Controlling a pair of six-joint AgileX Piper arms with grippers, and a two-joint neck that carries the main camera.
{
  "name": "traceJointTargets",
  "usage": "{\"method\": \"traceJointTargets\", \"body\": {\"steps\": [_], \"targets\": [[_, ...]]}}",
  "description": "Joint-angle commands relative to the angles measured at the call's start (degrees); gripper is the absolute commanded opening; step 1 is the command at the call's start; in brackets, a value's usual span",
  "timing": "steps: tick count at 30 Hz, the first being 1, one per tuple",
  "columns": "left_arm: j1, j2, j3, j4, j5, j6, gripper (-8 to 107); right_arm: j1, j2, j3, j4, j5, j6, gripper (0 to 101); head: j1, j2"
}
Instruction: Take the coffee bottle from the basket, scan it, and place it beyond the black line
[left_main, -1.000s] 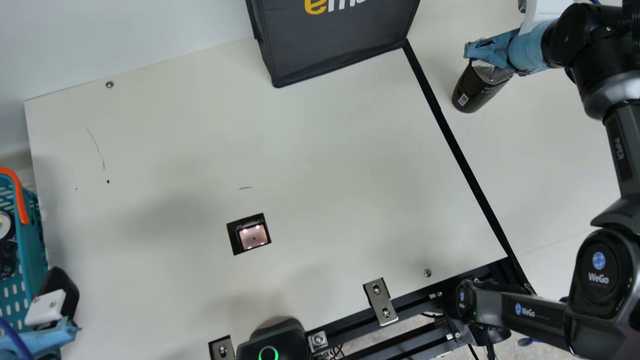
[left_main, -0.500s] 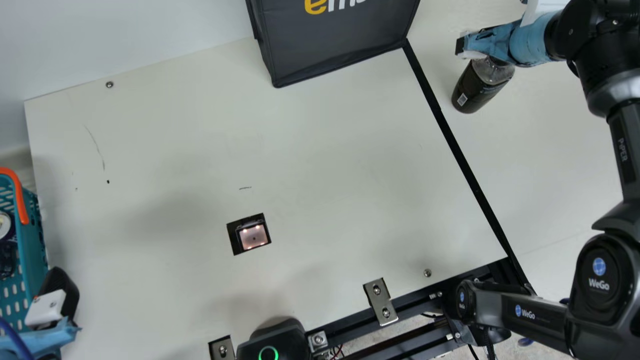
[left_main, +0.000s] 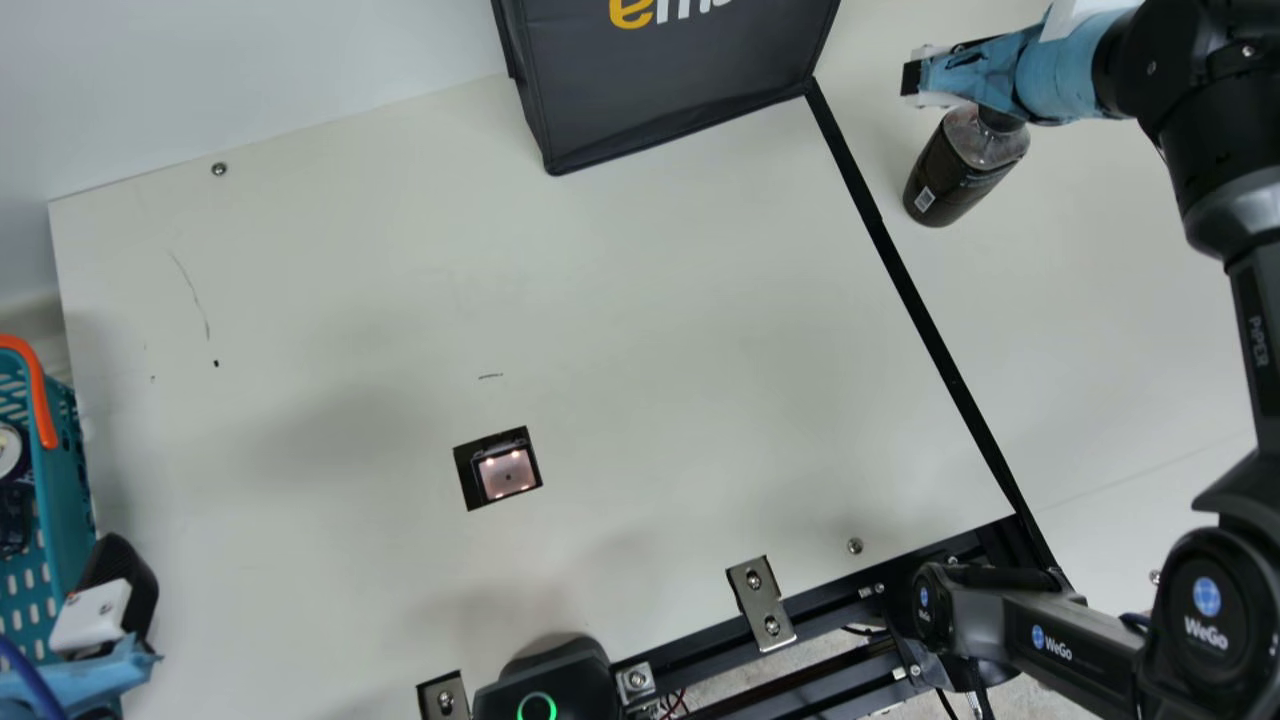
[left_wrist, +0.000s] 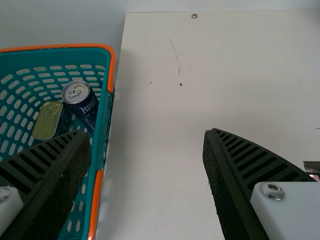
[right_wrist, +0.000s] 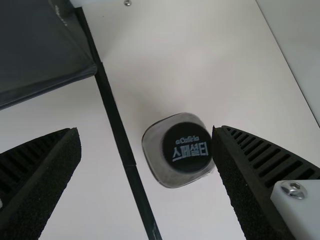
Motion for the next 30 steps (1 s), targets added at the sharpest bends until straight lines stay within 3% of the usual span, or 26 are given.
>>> {"method": "traceJointTargets", "body": {"steps": [1,30], "targets": [[0.0,0.0,0.0,0.0,0.0,0.0,90,0.6,-0.9,0.6,0.0,0.0,0.3,91,-1.6,-0.1],[0.0,0.0,0.0,0.0,0.0,0.0,90,16.2,-10.7,4.1,-4.2,2.5,9.2,91,-1.6,-0.1]]}}
